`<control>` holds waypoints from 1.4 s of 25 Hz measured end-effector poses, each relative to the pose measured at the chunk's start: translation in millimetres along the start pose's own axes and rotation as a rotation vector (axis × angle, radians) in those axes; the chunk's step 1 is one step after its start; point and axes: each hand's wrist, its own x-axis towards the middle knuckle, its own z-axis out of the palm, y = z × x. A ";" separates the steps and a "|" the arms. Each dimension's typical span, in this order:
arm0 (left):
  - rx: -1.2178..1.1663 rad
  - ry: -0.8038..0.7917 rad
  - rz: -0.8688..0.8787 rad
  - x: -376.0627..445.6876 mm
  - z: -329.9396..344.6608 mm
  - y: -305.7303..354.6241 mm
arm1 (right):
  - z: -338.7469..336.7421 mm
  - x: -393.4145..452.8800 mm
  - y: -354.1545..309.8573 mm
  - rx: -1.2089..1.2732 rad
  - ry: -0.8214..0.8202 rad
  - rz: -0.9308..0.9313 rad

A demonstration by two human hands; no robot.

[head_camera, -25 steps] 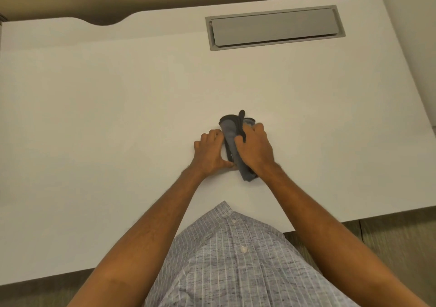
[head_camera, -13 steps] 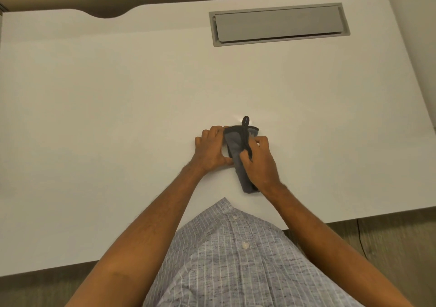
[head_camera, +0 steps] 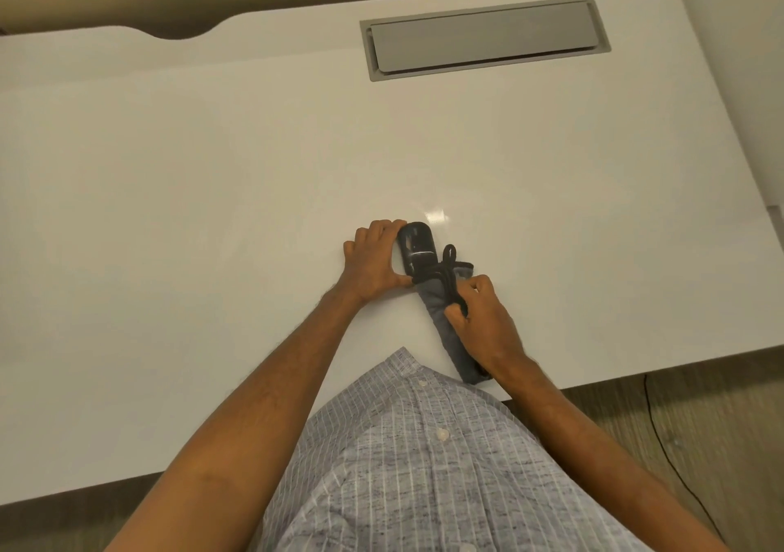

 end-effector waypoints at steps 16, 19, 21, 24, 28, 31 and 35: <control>-0.350 0.050 -0.077 -21.9 -12.6 -1.6 | -68.4 7.3 -16.7 1.205 -0.232 0.423; -0.723 0.167 -0.203 -49.4 -23.7 11.8 | -58.5 11.0 -37.5 1.489 -0.285 0.557; -1.058 -0.008 -0.240 -68.2 -34.3 26.0 | -52.2 15.2 -56.9 1.671 -0.346 0.599; -1.396 -0.312 -0.142 -90.6 -45.6 38.2 | -44.7 21.1 -81.3 1.820 -0.402 0.646; -1.612 -0.314 -0.206 -97.3 -55.0 39.8 | -36.3 20.8 -96.8 1.759 -0.544 0.643; -1.609 -0.199 -0.271 -91.9 -57.3 35.5 | -31.1 20.1 -93.8 1.666 -0.598 0.647; -1.692 0.011 -0.330 -85.9 -54.1 38.2 | -25.2 17.6 -80.4 1.735 -0.578 0.649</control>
